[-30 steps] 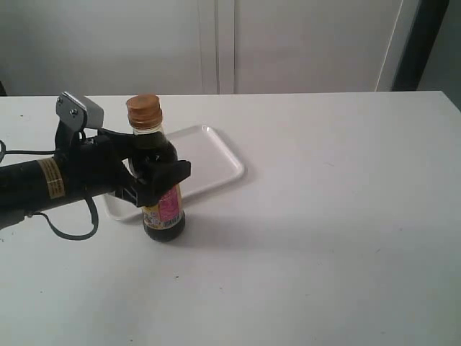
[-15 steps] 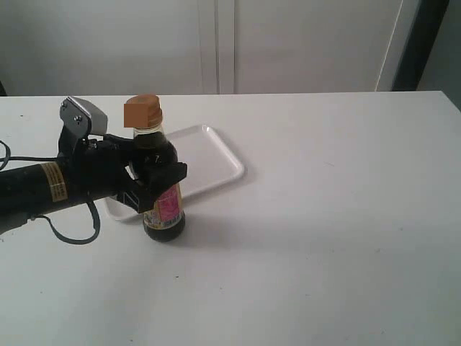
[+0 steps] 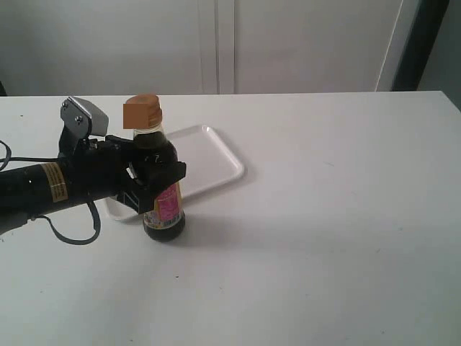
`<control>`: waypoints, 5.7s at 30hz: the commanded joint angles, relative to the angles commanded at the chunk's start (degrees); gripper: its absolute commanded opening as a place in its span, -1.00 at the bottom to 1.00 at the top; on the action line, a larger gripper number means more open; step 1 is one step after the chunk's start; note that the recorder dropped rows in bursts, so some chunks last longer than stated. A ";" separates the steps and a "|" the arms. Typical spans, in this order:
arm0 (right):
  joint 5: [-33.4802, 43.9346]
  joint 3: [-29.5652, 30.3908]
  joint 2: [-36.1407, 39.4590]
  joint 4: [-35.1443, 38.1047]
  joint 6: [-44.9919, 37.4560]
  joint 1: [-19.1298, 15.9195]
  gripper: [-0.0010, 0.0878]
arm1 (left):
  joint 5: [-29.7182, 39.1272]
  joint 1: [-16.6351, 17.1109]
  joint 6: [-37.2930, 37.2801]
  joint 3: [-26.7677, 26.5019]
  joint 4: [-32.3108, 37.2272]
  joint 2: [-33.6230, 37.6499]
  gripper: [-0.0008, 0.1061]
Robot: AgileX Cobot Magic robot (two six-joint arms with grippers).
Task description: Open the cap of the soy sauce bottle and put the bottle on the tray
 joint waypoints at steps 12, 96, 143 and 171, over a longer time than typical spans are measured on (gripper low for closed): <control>-1.25 0.00 0.00 -0.11 0.00 0.00 -0.98 | 0.00 0.00 0.00 0.00 0.00 0.00 -0.99; 39.14 -55.77 82.24 83.93 -71.73 16.46 -0.98 | -0.25 0.00 1.77 0.00 3.55 0.00 -0.99; 31.50 -70.75 100.14 86.14 -69.09 24.30 -0.98 | 0.00 0.00 3.00 0.00 4.68 0.00 -0.99; 12.79 -77.58 99.79 88.06 -69.30 23.91 -0.98 | -0.01 0.00 4.23 0.00 5.58 0.00 -0.99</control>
